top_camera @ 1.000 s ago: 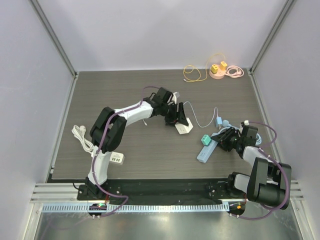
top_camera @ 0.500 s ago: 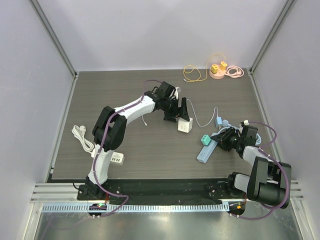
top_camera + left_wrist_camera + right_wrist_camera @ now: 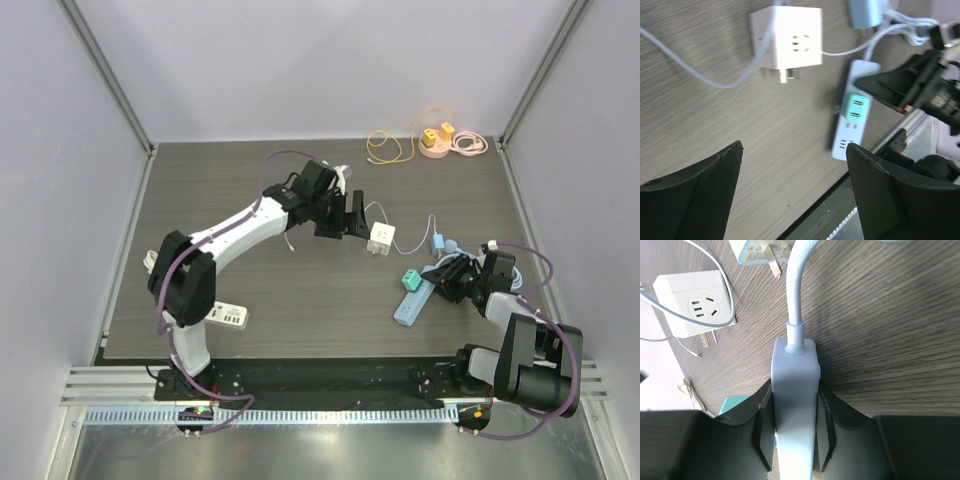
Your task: Pull the plug off the socket
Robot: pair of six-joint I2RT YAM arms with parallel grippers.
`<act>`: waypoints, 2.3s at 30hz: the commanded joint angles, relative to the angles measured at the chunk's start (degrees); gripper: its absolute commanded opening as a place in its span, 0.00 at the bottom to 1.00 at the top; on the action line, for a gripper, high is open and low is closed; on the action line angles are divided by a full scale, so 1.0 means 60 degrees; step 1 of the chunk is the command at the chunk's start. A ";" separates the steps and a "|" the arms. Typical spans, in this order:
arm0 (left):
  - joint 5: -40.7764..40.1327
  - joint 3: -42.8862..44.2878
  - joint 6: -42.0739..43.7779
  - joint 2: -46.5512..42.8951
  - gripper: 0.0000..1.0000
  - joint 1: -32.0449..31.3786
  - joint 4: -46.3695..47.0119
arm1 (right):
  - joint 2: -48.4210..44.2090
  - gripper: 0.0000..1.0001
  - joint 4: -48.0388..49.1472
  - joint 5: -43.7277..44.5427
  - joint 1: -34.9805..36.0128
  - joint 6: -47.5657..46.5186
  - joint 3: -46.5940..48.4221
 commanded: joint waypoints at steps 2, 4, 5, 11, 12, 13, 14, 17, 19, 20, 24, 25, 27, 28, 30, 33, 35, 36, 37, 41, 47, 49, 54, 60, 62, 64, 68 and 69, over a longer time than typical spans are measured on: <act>0.0122 -0.0502 0.0062 -0.0858 0.84 -0.0713 0.1293 | 0.0146 0.01 0.0111 0.0108 0.0028 -0.0335 -0.0130; 0.0180 -0.0648 -0.0040 -0.0844 0.84 -0.1050 0.1543 | 0.0161 0.01 0.0111 0.0123 0.0013 -0.0335 -0.0130; 0.0210 -0.0649 -0.0128 -0.0786 0.84 -0.1167 0.1660 | 0.0146 0.01 0.0111 0.0109 0.0028 -0.0335 -0.0130; -0.0126 0.0285 0.0003 0.0253 0.85 -0.2148 0.1677 | 0.0176 0.01 0.0111 -0.0008 0.0028 -0.0320 -0.0130; -0.0446 0.0463 0.0206 0.0429 0.86 -0.2367 0.1560 | 0.0190 0.01 0.0097 0.0006 0.0028 -0.0320 -0.0130; -0.0580 0.0638 0.0267 0.0720 0.86 -0.2442 0.1428 | 0.0176 0.01 0.0096 -0.0009 0.0028 -0.0320 -0.0130; -0.0697 0.0901 0.0311 0.0897 0.86 -0.2486 0.1383 | 0.0190 0.01 0.0096 -0.0038 0.0028 -0.0305 -0.0130; -0.0698 0.1268 0.0311 0.1425 0.86 -0.2560 0.1324 | 0.0205 0.01 0.0126 -0.0155 0.0028 -0.0305 -0.0130; -0.0728 0.1387 0.0326 0.1616 0.86 -0.2589 0.1324 | 0.0220 0.01 0.0140 -0.0199 0.0028 -0.0291 -0.0145; -0.0728 0.1445 0.0326 0.1776 0.86 -0.2604 0.1324 | 0.0220 0.01 0.0155 -0.0214 0.0028 -0.0305 -0.0160; -0.0669 0.1694 0.0253 0.2144 0.86 -0.2604 0.1324 | 0.0234 0.01 0.0243 -0.0228 0.0028 -0.0291 -0.0174; -0.0611 0.1724 0.0194 0.2202 0.85 -0.2604 0.1310 | 0.0234 0.01 0.0257 -0.0214 0.0028 -0.0291 -0.0174; -0.0494 0.1768 0.0092 0.2320 0.84 -0.2604 0.1397 | 0.0293 0.01 0.0257 -0.0199 0.0028 -0.0291 -0.0145; -0.0479 0.1768 0.0048 0.2364 0.84 -0.2604 0.1427 | 0.0365 0.01 0.0286 -0.0243 0.0028 -0.0291 -0.0145; -0.0377 0.1753 -0.0128 0.2451 0.82 -0.2604 0.1601 | 0.0424 0.01 0.0345 -0.0331 0.0028 -0.0276 -0.0145; 0.0033 0.1680 -0.0450 0.2612 0.80 -0.2604 0.1982 | 0.0454 0.01 0.0404 -0.0448 0.0028 -0.0276 -0.0145; 0.0267 0.1695 -0.0785 0.2759 0.79 -0.2604 0.2144 | 0.0468 0.01 0.0419 -0.0521 0.0028 -0.0276 -0.0145; 0.0355 0.1695 -0.0889 0.2890 0.79 -0.2604 0.2319 | 0.0483 0.01 0.0433 -0.0536 0.0028 -0.0291 -0.0145; 0.0400 0.1680 -0.0992 0.2949 0.79 -0.2618 0.2422 | 0.0512 0.01 0.0419 -0.0580 0.0028 -0.0276 -0.0131; 0.0210 0.1651 -0.1344 0.3169 0.74 -0.2691 0.2686 | 0.0688 0.01 0.0492 -0.0843 0.0028 -0.0232 -0.0130; -0.0112 0.1387 -0.2032 0.3184 0.48 -0.2706 0.3505 | 0.1186 0.01 0.0697 -0.1093 0.0028 -0.0232 -0.0072; -0.0200 0.1416 -0.2207 0.3184 0.38 -0.2692 0.3551 | 0.1288 0.01 0.0726 -0.1151 0.0028 -0.0218 -0.0072; -0.0434 0.1285 -0.2369 0.3039 0.00 -0.2692 0.3551 | 0.1172 0.01 0.0697 -0.1108 0.0028 -0.0218 -0.0086; -0.0596 0.0597 -0.2165 0.2410 0.00 -0.2706 0.3478 | 0.0923 0.01 0.0507 -0.0771 0.0028 -0.0305 -0.0057; -0.0669 0.0436 -0.1990 0.2233 0.00 -0.2692 0.3390 | 0.0879 0.01 0.0492 -0.0668 0.0028 -0.0320 -0.0072; -0.0786 0.0449 -0.1609 0.2101 0.00 -0.2692 0.3041 | 0.0806 0.01 0.0448 -0.0595 0.0042 -0.0334 -0.0072; -0.0830 0.0771 -0.0950 0.2012 0.00 -0.2692 0.2380 | 0.0601 0.01 0.0287 0.0018 0.0189 -0.0408 -0.0072; -0.0787 0.0902 -0.0789 0.2012 0.00 -0.2692 0.2307 | 0.0470 0.01 0.0200 0.0137 0.0203 -0.0422 -0.0057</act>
